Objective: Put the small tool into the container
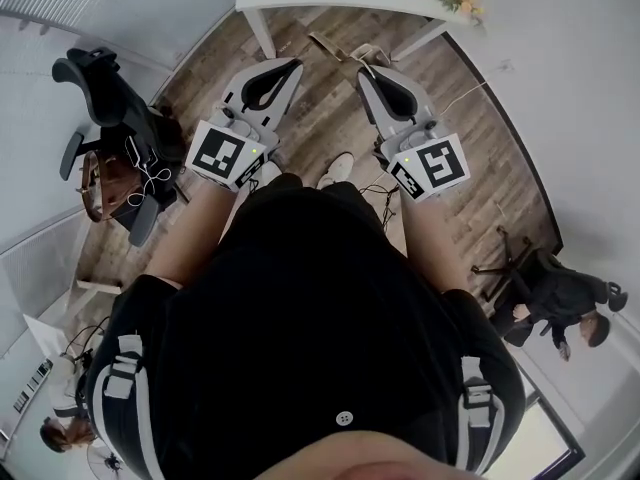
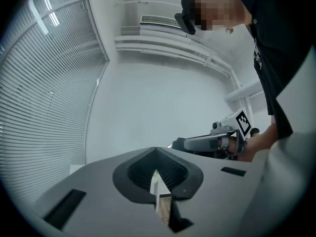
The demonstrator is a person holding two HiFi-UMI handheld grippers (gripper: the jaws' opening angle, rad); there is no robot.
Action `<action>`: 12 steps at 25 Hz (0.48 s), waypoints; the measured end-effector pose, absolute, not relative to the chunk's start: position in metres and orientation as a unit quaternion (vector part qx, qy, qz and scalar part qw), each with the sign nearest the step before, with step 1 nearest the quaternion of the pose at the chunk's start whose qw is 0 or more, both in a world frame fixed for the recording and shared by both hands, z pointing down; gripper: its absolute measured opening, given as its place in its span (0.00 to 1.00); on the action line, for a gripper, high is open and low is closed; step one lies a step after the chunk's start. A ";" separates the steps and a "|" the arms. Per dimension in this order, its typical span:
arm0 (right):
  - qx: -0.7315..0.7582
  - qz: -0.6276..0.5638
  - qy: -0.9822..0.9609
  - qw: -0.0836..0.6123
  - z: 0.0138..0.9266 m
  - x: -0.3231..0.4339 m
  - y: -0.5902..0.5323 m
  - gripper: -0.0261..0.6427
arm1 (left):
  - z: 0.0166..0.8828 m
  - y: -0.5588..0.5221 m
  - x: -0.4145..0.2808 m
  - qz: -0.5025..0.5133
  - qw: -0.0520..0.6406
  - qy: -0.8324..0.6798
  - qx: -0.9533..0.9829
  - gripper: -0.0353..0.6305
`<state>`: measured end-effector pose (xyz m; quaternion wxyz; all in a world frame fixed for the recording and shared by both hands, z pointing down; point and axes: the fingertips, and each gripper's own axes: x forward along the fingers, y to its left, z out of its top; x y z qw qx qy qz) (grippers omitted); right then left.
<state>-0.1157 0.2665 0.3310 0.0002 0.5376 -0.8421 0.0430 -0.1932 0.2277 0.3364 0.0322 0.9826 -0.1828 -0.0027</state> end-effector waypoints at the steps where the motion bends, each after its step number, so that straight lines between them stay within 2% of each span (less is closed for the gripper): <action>1: 0.537 0.043 -0.842 0.002 0.331 -0.114 0.267 0.08 | 0.336 0.228 -0.191 -0.002 0.031 -0.182 0.983 0.06; 12: 0.534 0.040 -0.845 0.004 0.335 -0.078 0.275 0.08 | 0.335 0.244 -0.154 0.005 0.019 -0.182 0.983 0.06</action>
